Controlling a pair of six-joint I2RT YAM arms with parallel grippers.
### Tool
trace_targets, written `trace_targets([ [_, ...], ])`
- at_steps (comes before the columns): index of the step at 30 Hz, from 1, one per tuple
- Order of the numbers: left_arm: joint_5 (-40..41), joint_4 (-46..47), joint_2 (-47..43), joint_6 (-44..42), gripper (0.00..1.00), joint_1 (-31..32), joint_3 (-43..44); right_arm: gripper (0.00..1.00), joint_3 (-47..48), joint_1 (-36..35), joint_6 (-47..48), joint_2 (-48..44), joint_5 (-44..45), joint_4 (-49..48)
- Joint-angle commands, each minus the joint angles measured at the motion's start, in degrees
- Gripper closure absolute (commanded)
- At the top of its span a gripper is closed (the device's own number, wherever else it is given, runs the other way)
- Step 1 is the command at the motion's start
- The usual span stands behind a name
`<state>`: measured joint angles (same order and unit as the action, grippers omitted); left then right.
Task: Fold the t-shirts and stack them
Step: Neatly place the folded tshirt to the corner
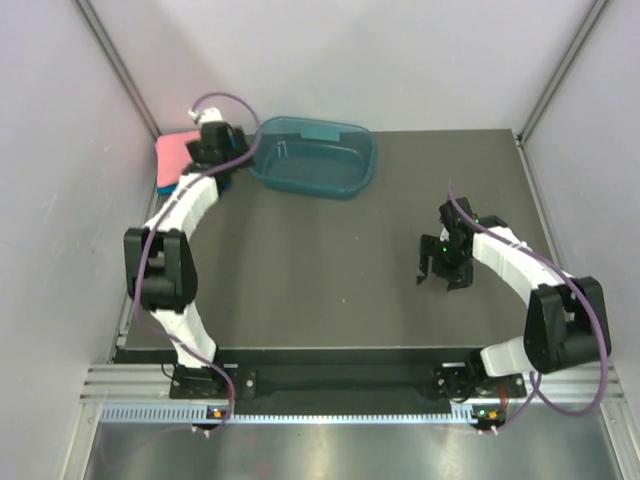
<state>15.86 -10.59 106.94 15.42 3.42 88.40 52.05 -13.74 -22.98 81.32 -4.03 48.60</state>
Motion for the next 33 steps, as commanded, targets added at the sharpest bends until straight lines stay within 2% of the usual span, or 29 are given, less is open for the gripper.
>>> trace_targets([
  [1, -6.01, 0.48, -10.85, 9.60, 0.01, 9.55, -12.61, 0.22, -2.30, -0.76, 0.40, -6.86, -4.57, -8.24],
  [2, -10.36, 0.57, -15.57, 10.93, 0.01, 10.98, -15.68, 0.21, -4.39, -0.68, 0.13, -8.53, -5.36, -9.91],
  [4, -10.76, 0.91, -20.78, 15.05, 0.01, 15.88, -24.36, 0.21, -8.43, -0.68, -0.74, -14.04, -7.91, -15.71],
  [7, -12.51, 1.97, -32.29, 21.11, 0.01, 19.68, -36.51, 0.20, -13.45, -0.85, -3.29, -22.06, -11.51, -23.88],
  [9, -15.58, 5.04, -42.04, 24.46, 0.01, 20.05, -46.50, 0.18, -19.60, -0.68, -6.80, -27.84, -14.75, -28.54],
  [10, -17.94, 5.66, -45.55, 27.96, 0.01, 20.22, -49.61, 0.01, -21.88, -0.76, -8.20, -29.71, -15.91, -33.17],
  [11, -18.75, 7.06, -52.90, 29.48, 0.01, 20.22, -52.69, 0.00, -26.52, -0.76, -9.70, -31.55, -16.96, -35.31],
  [12, -20.24, 7.60, -56.62, 30.80, 0.01, 20.31, -58.29, 0.00, -29.00, -0.76, -12.67, -35.58, -18.54, -37.42],
  [13, -20.77, 7.69, -60.32, 33.25, 0.01, 20.40, -60.86, 0.00, -31.55, -0.85, -14.27, -37.79, -18.90, -41.79],
  [14, -20.95, 7.60, -67.66, 34.40, 0.01, 20.40, -63.15, 0.00, -36.27, -0.85, -15.68, -40.34, -18.82, -43.40],
  [15, -21.56, 6.91, -71.30, 35.54, 0.01, 20.40, -67.27, 0.00, -38.58, -0.85, -18.65, -45.93, -17.25, -44.72],
  [18, -23.93, 7.42, -84.84, 40.81, 0.01, 20.40, -75.27, 0.00, -46.32, -1.03, -24.54, -56.23, -14.00, -45.09],
  [19, -25.16, 7.51, -87.92, 44.22, 0.01, 20.40, -77.04, 0.00, -48.51, -0.94, -25.44, -63.75, -11.98, -43.87],
  [23, -27.80, 6.99, -106.00, 53.47, 0.01, 20.40, -85.84, 0.00, -49.77, -0.94, -27.90, -80.41, -7.75, -32.63],
  [25, -32.62, 10.05, -103.44, 55.85, 0.01, 20.40, -88.05, 0.01, -49.77, -0.85, -30.62, -86.99, -5.39, -25.51],
  [26, -36.56, 16.24, -100.37, 56.47, 0.01, 20.48, -90.66, 0.00, -49.94, -0.94, -31.85, -88.25, -5.11, -24.00],
  [30, -38.98, 22.02, -102.09, 60.87, 0.01, 20.57, -95.78, 0.01, -50.20, -0.85, -31.16, -82.48, -7.56, -23.37],
  [33, -38.88, 24.19, -105.97, 62.36, 0.01, 20.57, -95.87, 0.00, -48.89, -0.85, -29.75, -83.59, -8.70, -22.58],
])
